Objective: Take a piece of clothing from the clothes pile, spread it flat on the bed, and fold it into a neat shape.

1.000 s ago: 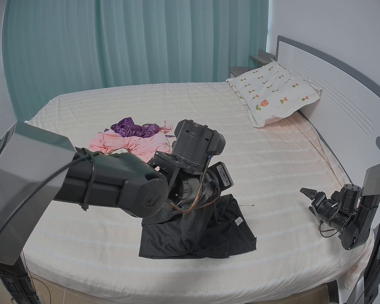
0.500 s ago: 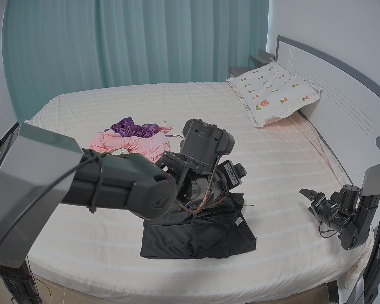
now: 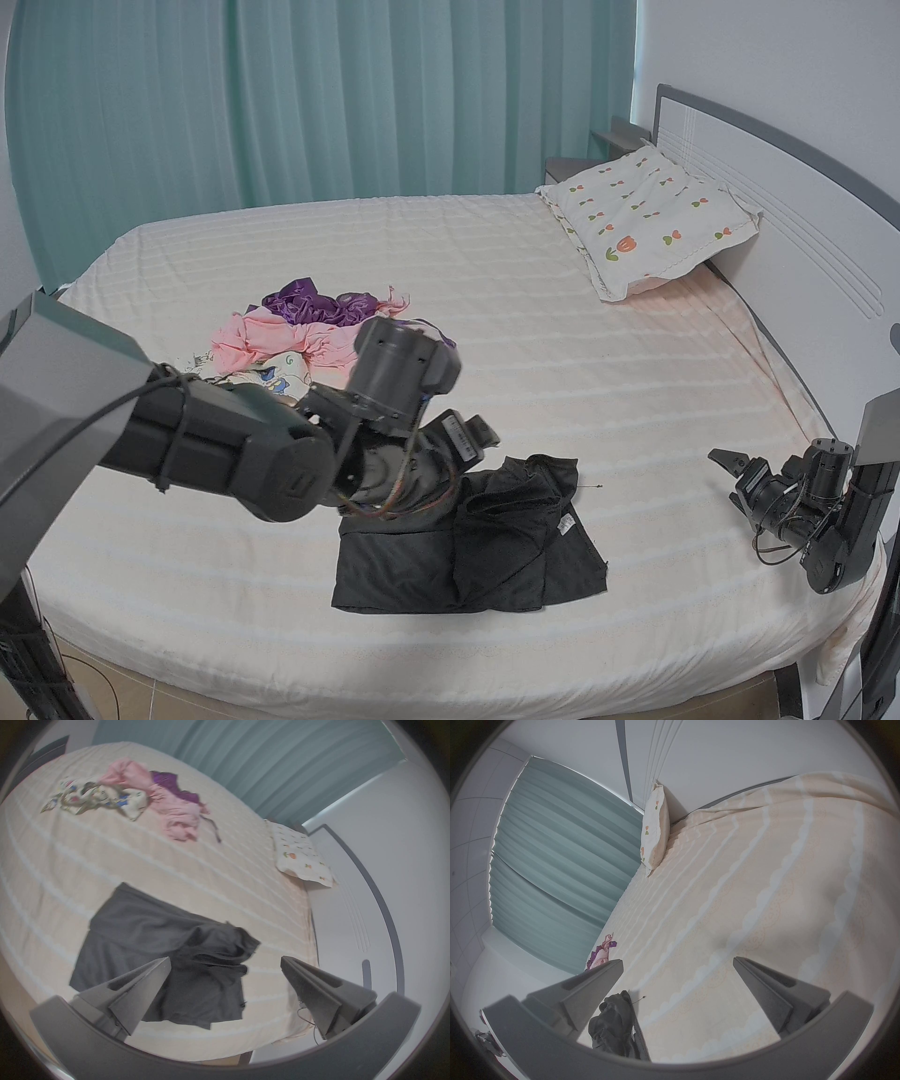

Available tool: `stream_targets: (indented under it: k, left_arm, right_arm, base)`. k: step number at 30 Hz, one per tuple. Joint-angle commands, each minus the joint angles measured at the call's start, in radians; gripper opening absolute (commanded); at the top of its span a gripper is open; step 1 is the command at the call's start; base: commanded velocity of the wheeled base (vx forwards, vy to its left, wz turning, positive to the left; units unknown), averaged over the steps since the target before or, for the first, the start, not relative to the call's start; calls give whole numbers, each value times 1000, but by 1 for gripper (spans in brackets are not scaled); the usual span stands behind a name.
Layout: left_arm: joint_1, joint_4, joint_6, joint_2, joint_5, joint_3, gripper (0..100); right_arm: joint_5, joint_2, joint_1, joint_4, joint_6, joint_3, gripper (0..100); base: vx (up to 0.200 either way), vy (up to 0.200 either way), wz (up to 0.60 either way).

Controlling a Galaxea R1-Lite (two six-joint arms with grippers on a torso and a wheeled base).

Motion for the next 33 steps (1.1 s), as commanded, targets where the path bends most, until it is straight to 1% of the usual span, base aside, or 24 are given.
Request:
stream_targets:
  k: [1,3,7,9,10,11,12,14,16,17,18,19,21,22,23,24,26,28,29,31,33]
  left_arm:
    - [150,-83,-65,-137,-120,226,100]
    - [192,-134,-71,-160,-165,307,100]
    - [242,-180,-76,-165,-177,404,100]
    - [254,-185,-83,-161,-178,416,100]
    - [270,-186,-112,-157,-180,418,100]
    - [271,-186,-117,-157,-180,419,100]
    - [281,-188,-138,-155,-188,419,100]
    - [291,-188,-145,-157,-204,421,100]
    - [314,-188,-148,-168,-277,428,100]
    - [327,-189,-148,-172,-309,439,100]
    - [333,-191,-148,-175,-323,445,100]
    - [356,-205,-148,-181,-367,462,100]
    - [383,-249,-148,-181,-404,484,100]
    - [388,-260,-148,-181,-408,487,100]
    - [419,-309,-146,-181,-428,511,100]
    - [419,-309,-146,-181,-428,511,100]
    - [445,-372,-145,-174,-442,540,100]
    - [452,-390,-143,-172,-442,546,100]
    - [455,-393,-143,-171,-441,546,100]
    - [465,-395,-141,-168,-442,546,100]
    - [472,-396,-140,-161,-445,546,100]
  right_arm:
    - [1,2,2,-9,0,1,100]
    - [-1,2,3,-9,0,1,100]
    - [-1,4,9,-9,-1,1,100]
    - [-2,4,14,-9,-1,1,100]
    - [-2,4,18,-9,-1,1,100]
    - [-2,2,18,-9,-1,3,100]
    - [-4,2,20,-9,-1,3,100]
    - [-4,2,20,-9,-1,1,100]
    - [-4,0,22,-9,-3,1,100]
    - [-5,-3,22,-9,-3,1,100]
    - [-7,-3,22,-9,-5,1,100]
    - [-8,-4,25,-9,-6,0,100]
    - [-12,-9,34,-9,-14,1,100]
    - [-12,-9,35,-9,-15,1,100]
    - [-12,-13,41,-9,-21,1,100]
    - [-13,-13,43,-9,-23,1,100]
    - [-18,-29,64,-7,-28,9,100]
    - [-41,-44,80,-6,-29,14,100]
    - [-73,-59,103,2,-31,14,100]
    - [-116,-70,147,11,-43,15,100]
    - [-150,-70,206,28,-78,15,100]
  base:
    - [-200,0,0]
    - [0,0,0]
    - [0,0,0]
    - [0,0,0]
    - [0,0,0]
    - [0,0,0]
    - [0,0,0]
    - [0,0,0]
    - [0,0,0]
    - [0,200,0]
    - [0,200,0]
    - [0,200,0]
    - [0,200,0]
    - [0,200,0]
    - [0,200,0]
    - [0,200,0]
    - [0,200,0]
    - [0,200,0]
    - [0,200,0]
    - [0,200,0]
    - [0,200,0]
